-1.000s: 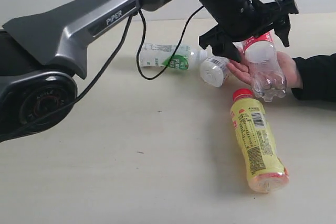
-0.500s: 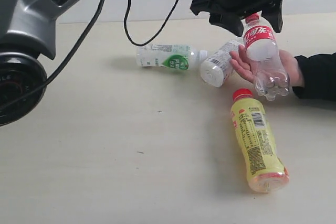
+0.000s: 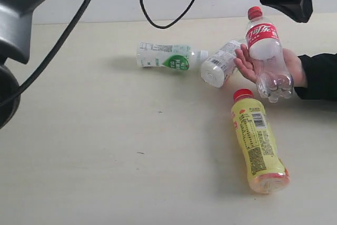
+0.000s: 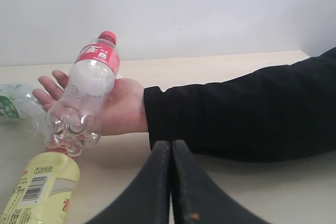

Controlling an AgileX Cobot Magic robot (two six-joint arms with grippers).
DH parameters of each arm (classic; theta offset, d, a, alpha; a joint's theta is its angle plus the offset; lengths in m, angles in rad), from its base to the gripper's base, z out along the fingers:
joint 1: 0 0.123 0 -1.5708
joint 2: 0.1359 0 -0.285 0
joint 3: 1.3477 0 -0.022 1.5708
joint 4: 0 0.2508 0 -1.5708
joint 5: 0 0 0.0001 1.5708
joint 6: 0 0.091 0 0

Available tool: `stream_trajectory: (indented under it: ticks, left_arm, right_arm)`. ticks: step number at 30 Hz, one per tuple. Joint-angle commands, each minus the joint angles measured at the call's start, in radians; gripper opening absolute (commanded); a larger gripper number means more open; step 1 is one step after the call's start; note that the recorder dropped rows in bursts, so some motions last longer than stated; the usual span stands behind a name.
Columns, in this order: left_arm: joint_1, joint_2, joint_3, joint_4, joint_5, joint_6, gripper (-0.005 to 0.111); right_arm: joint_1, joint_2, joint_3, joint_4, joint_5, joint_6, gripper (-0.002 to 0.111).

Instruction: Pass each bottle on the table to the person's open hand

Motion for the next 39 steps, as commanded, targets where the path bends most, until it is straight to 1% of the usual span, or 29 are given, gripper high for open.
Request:
stream_trajectory:
  ticks: [1, 4, 9, 13, 17, 24, 30, 35, 39]
  left_arm:
    - [-0.016, -0.055, 0.045, 0.024, -0.003, 0.027, 0.000]
    - [-0.016, -0.085, 0.098, 0.044, -0.003, 0.035, 0.000]
    - [-0.016, -0.135, 0.224, 0.146, -0.003, 0.041, 0.000]
    - [-0.014, -0.175, 0.339, 0.165, -0.003, 0.041, 0.000]
    - [-0.014, -0.215, 0.422, 0.212, -0.003, 0.041, 0.000]
    - [-0.014, -0.284, 0.589, 0.236, -0.003, 0.041, 0.000]
    - [-0.014, -0.292, 0.719, 0.240, -0.007, 0.041, 0.000]
    - [-0.014, -0.292, 0.787, 0.240, -0.008, 0.038, 0.000]
    - [-0.014, -0.292, 0.796, 0.240, -0.006, 0.038, 0.000]
  right_arm:
    - [-0.003, -0.005, 0.005, -0.001, -0.010, -0.002, 0.000]
    - [-0.003, -0.005, 0.005, -0.001, -0.010, -0.002, 0.000]
    - [-0.003, -0.005, 0.005, -0.001, -0.010, -0.002, 0.000]
    - [-0.003, -0.005, 0.005, -0.001, -0.010, -0.002, 0.000]
    - [-0.003, -0.005, 0.005, -0.001, -0.010, -0.002, 0.000]
    - [-0.003, -0.005, 0.005, -0.001, -0.010, -0.002, 0.000]
    - [-0.003, -0.005, 0.005, -0.001, -0.010, -0.002, 0.000]
    - [-0.003, -0.005, 0.005, -0.001, -0.010, -0.002, 0.000]
    - [-0.003, -0.005, 0.005, -0.001, -0.010, -0.002, 0.000]
